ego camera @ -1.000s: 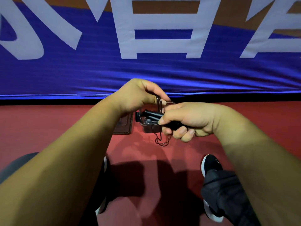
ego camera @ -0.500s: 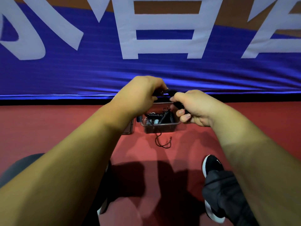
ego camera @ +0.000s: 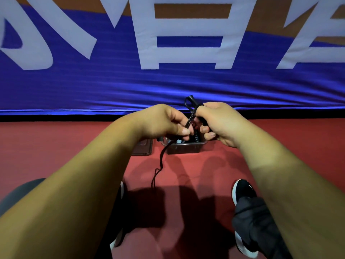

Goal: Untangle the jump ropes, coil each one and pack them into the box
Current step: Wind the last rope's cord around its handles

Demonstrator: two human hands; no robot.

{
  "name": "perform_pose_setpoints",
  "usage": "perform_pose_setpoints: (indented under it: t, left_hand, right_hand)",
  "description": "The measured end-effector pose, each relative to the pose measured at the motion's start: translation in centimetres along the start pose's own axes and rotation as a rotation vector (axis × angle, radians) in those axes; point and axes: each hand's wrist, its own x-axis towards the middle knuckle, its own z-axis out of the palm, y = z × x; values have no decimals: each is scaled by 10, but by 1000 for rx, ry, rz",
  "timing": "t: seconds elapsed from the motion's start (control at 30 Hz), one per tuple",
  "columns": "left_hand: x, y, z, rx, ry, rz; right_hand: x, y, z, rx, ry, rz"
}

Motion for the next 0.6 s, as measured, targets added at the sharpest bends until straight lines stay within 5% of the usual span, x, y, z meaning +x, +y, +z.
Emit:
perform_pose_setpoints:
  t: [0.23,0.43,0.6]
  left_hand:
    - [11,-6,15,70,212,-162]
    - [9,-4,8,-91,215,-143]
    - [3,4,7,117,278,-55]
  right_hand:
    - [0,3,-1,-13,-69,-13]
    - [-1,1,-5,93,-51,-11]
    - [-3,-3,-5,162,-37,45]
